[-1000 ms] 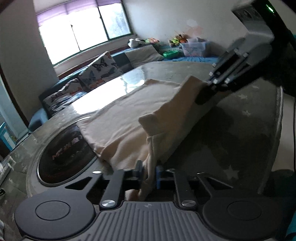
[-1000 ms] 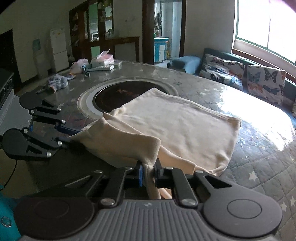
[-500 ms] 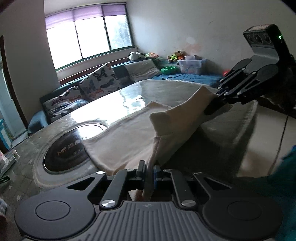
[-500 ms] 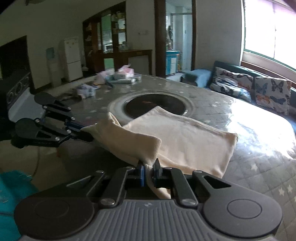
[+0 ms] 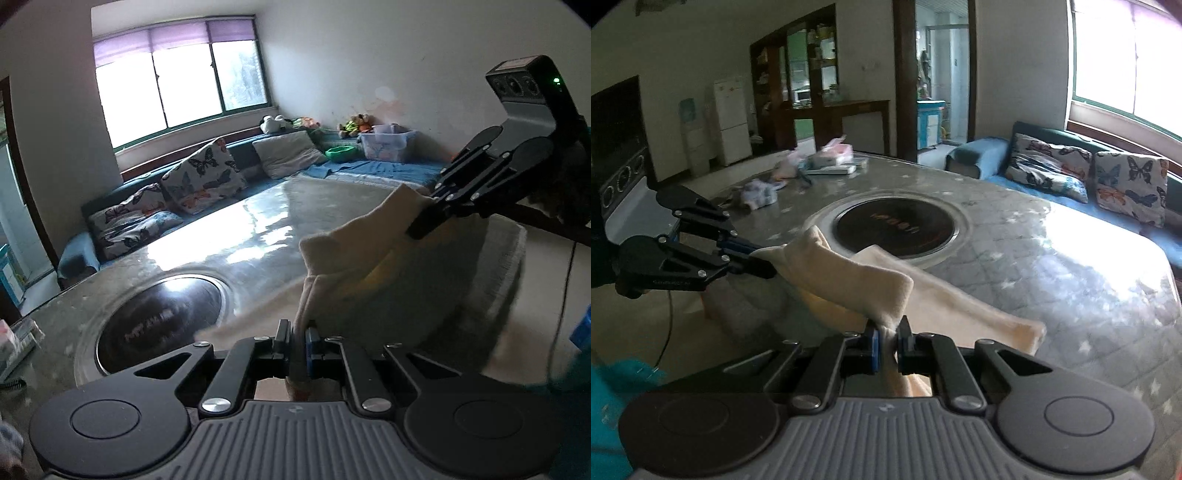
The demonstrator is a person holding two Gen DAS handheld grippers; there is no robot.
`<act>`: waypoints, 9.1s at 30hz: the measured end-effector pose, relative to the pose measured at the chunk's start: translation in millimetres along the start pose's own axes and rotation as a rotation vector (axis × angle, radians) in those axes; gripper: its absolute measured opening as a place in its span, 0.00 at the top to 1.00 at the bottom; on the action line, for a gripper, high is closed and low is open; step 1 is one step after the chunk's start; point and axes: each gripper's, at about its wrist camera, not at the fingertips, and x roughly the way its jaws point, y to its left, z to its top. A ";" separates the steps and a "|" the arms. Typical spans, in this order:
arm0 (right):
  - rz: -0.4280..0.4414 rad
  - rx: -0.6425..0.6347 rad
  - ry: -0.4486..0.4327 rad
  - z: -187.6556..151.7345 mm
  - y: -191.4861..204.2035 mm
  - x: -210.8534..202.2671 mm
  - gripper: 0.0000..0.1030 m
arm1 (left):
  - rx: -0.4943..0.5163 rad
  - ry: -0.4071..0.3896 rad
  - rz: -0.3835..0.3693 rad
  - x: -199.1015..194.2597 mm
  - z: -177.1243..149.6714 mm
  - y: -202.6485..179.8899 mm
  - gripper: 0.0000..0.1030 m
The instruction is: Fold clothes
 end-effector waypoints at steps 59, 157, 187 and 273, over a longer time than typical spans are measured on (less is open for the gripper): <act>-0.125 0.214 0.058 9.2 -76.6 129.8 0.81 | -0.246 0.146 0.061 133.4 20.9 60.1 0.87; 0.007 0.064 0.084 -8.0 -17.1 98.5 0.83 | -0.271 0.115 -0.091 86.5 -12.5 -10.9 0.58; -0.008 0.073 0.120 50.9 -30.1 204.7 0.83 | -0.320 0.103 -0.145 81.8 -26.9 -0.4 0.54; -0.017 -0.056 0.126 -5.8 19.5 113.8 0.71 | -0.539 0.175 0.166 59.4 -62.9 63.3 0.22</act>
